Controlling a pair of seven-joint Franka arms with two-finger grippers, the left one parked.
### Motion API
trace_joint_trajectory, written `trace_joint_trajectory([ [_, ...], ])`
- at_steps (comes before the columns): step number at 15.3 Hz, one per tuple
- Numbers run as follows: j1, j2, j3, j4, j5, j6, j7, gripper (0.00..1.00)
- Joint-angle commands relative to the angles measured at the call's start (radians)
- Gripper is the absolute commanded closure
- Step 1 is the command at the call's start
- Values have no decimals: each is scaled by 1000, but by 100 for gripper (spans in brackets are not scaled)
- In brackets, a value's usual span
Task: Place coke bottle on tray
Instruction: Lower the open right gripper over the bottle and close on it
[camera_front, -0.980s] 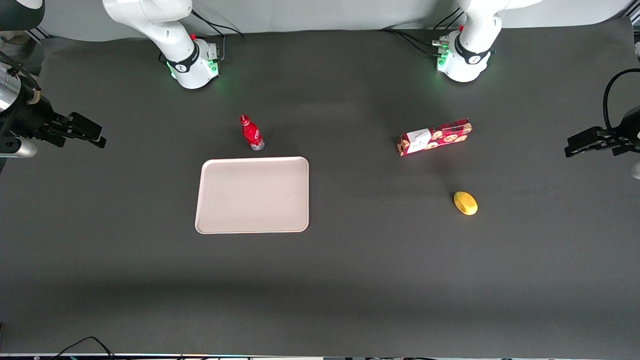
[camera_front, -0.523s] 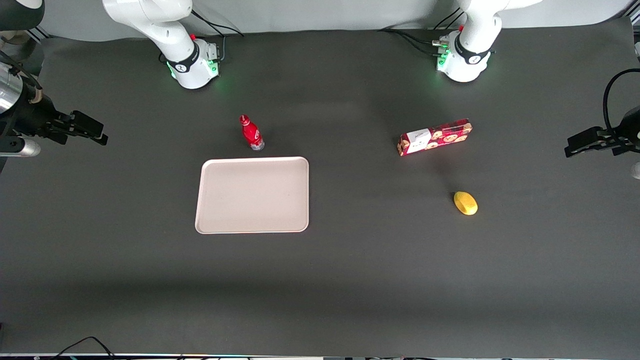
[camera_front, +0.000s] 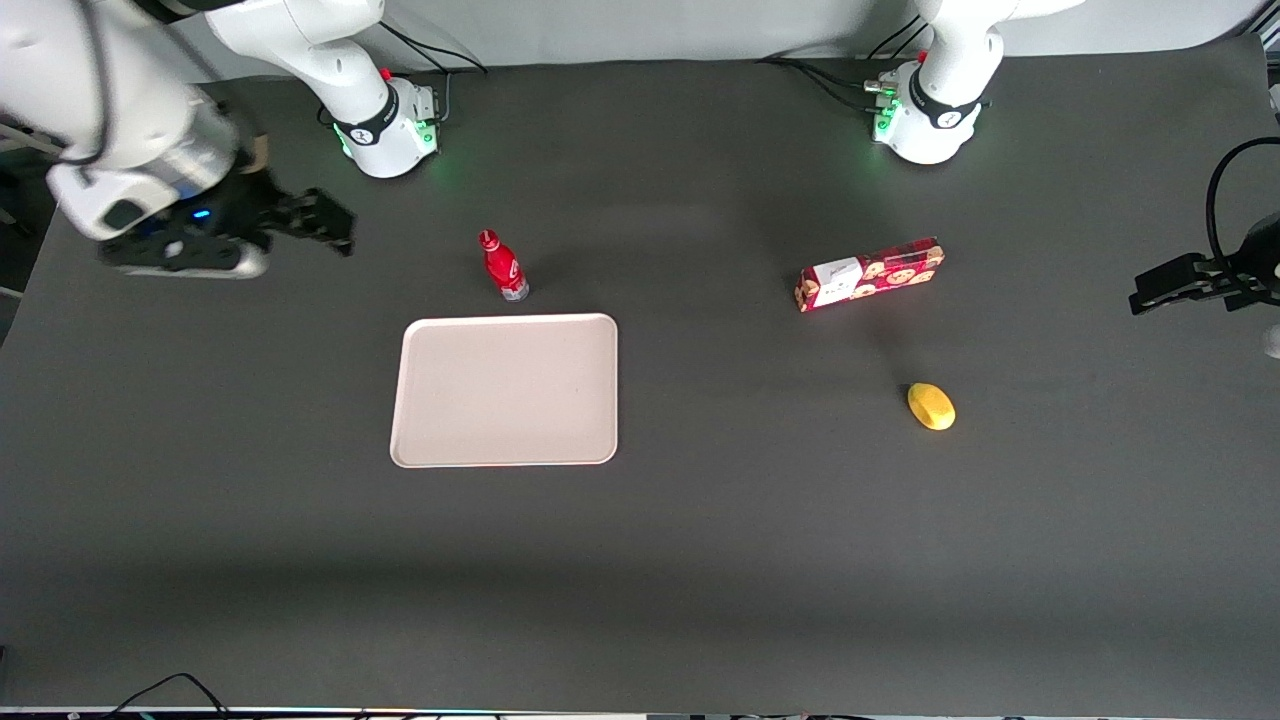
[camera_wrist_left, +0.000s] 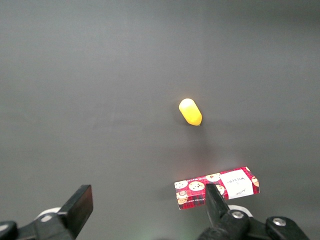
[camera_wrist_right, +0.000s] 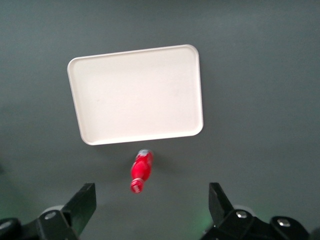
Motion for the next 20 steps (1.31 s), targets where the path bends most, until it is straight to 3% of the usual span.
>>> trace_joint_trajectory([
  [1,138,3,-16,-19,4,-12,112,0],
  [4,163,0,-12,-119,22,44,88,0],
  [5,165,-18,-12,-181,48,100,82,0],
  [11,166,-153,34,-620,53,498,82,0],
  [17,166,-215,74,-851,55,687,112,0],
  [20,166,-213,155,-918,56,779,190,0],
])
